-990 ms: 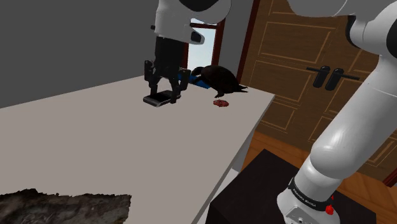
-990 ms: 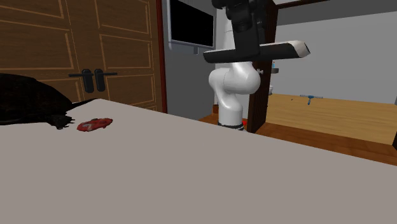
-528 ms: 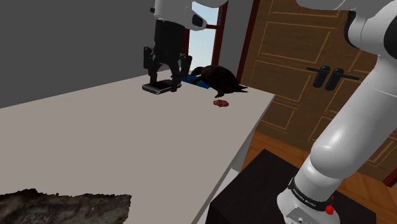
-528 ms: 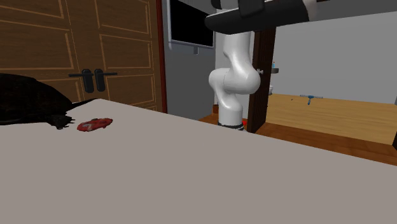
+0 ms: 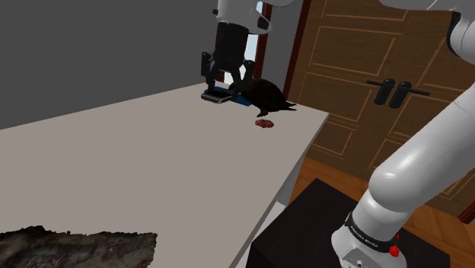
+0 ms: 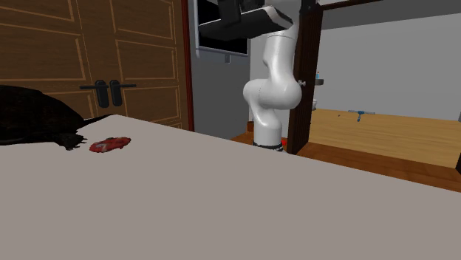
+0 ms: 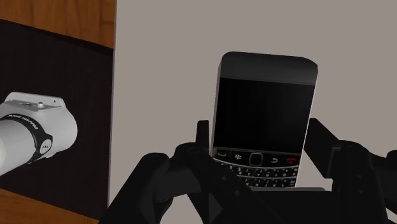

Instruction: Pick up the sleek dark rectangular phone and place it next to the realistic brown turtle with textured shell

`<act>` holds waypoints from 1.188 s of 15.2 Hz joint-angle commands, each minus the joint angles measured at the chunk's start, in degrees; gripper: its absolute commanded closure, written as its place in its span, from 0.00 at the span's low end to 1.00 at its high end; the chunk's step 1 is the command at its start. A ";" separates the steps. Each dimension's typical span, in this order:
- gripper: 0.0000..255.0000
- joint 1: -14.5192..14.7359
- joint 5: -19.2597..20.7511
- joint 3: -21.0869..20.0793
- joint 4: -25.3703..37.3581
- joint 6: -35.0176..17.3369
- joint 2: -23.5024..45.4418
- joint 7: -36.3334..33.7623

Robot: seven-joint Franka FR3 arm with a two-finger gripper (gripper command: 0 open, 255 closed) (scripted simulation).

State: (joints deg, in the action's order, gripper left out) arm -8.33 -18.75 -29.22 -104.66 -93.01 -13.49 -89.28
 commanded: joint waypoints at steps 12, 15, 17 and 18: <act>1.00 -5.31 1.25 14.52 -10.52 5.12 -10.48 19.70; 1.00 -6.73 2.70 17.66 -11.27 6.18 -11.18 23.90; 1.00 -7.69 3.78 19.74 -11.46 6.83 -11.33 26.66; 1.00 -8.18 4.34 20.76 -11.46 7.13 -11.31 28.04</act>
State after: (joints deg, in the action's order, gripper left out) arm -16.03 -14.98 -9.47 -116.30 -86.24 -24.96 -62.67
